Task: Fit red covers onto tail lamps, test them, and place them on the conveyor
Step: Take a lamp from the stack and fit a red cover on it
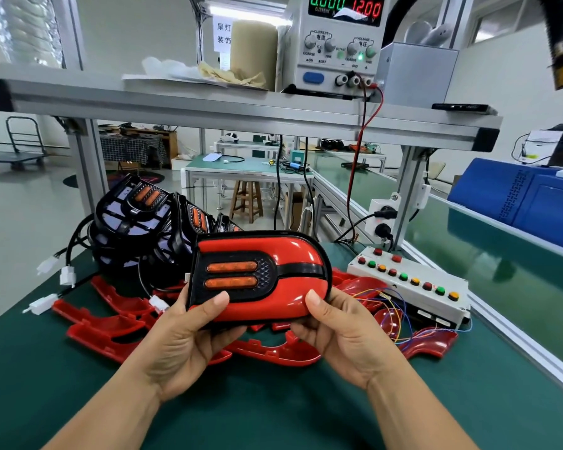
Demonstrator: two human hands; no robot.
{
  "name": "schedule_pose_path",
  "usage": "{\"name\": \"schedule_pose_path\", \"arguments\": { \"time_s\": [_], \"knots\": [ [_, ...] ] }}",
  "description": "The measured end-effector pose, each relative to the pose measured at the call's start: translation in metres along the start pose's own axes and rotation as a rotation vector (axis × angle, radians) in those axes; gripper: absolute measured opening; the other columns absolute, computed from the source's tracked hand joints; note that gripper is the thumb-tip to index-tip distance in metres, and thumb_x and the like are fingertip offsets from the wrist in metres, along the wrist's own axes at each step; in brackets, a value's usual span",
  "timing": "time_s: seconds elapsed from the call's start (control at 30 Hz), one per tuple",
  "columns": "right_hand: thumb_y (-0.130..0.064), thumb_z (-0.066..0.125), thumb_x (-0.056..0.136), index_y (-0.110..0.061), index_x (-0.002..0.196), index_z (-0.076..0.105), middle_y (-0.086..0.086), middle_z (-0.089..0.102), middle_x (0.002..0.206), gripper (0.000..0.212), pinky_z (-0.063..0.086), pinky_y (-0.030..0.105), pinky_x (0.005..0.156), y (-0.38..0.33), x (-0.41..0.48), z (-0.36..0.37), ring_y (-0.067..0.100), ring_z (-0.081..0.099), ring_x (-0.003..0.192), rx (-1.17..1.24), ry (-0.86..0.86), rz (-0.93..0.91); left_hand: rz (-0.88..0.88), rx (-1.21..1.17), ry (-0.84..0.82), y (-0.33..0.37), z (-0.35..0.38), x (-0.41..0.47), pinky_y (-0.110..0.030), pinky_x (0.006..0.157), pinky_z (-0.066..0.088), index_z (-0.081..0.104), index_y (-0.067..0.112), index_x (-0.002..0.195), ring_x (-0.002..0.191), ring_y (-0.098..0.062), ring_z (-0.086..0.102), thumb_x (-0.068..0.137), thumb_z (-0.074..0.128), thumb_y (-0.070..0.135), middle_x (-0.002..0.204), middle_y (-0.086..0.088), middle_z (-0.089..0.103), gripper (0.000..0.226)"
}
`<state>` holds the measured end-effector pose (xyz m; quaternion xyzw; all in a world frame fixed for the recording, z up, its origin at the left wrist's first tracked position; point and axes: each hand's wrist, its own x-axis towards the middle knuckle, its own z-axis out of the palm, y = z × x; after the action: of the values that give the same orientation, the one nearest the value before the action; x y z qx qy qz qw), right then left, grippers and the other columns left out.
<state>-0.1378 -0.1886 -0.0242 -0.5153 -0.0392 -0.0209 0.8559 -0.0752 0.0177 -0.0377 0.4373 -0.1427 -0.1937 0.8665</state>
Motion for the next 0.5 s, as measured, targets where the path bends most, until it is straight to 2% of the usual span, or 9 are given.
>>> {"name": "schedule_pose_path", "arguments": {
  "time_s": [0.13,0.2,0.3,0.43,0.5],
  "knots": [
    [-0.035,0.077,0.063,-0.007,0.089,0.073,0.015,0.073,0.083,0.038,0.057,0.024,0.056,0.0017,0.0017,0.0021,0.019,0.068,0.065,-0.042,0.059,-0.029,-0.008,0.016,-0.039,0.0004,-0.001,-0.0023,-0.031,0.064,0.061,0.055,0.017,0.131,0.096,-0.024,0.073,0.07,0.066,0.008,0.117,-0.011,0.071,0.063],
    [-0.047,0.084,0.057,-0.007,0.09,0.072,0.014,0.072,0.08,0.053,0.055,0.023,0.052,0.0024,0.0035,0.0028,0.018,0.067,0.062,-0.05,0.093,-0.044,-0.022,0.035,-0.074,0.0004,-0.001,-0.004,-0.031,0.066,0.061,0.053,0.016,0.133,0.1,-0.027,0.072,0.071,0.064,0.0,0.12,-0.013,0.07,0.065],
    [-0.062,0.091,0.037,-0.012,0.087,0.075,0.012,0.071,0.078,0.072,0.054,0.023,0.051,0.0039,0.0055,0.0034,0.017,0.067,0.062,-0.056,0.124,-0.053,-0.035,0.082,-0.082,0.0001,0.0022,-0.0052,-0.029,0.067,0.06,0.053,0.017,0.132,0.102,-0.028,0.071,0.066,0.066,-0.008,0.119,-0.014,0.07,0.071],
    [-0.059,0.092,0.037,-0.007,0.102,0.067,0.015,0.071,0.088,0.087,0.055,0.024,0.057,0.0044,0.0051,0.0012,0.02,0.067,0.071,-0.041,0.08,-0.019,-0.002,0.103,-0.019,0.0008,0.008,-0.0046,-0.027,0.062,0.06,0.055,0.014,0.128,0.097,-0.024,0.073,0.067,0.068,0.002,0.115,-0.011,0.072,0.063],
    [-0.05,0.095,0.039,-0.006,0.103,0.066,0.017,0.071,0.092,0.083,0.055,0.024,0.059,0.0032,0.0032,-0.0007,0.022,0.067,0.074,-0.024,0.034,-0.008,0.0,0.089,-0.001,0.0017,0.0084,-0.0043,-0.027,0.061,0.06,0.056,0.014,0.126,0.095,-0.023,0.073,0.069,0.068,0.006,0.113,-0.011,0.073,0.058]
  ]
}}
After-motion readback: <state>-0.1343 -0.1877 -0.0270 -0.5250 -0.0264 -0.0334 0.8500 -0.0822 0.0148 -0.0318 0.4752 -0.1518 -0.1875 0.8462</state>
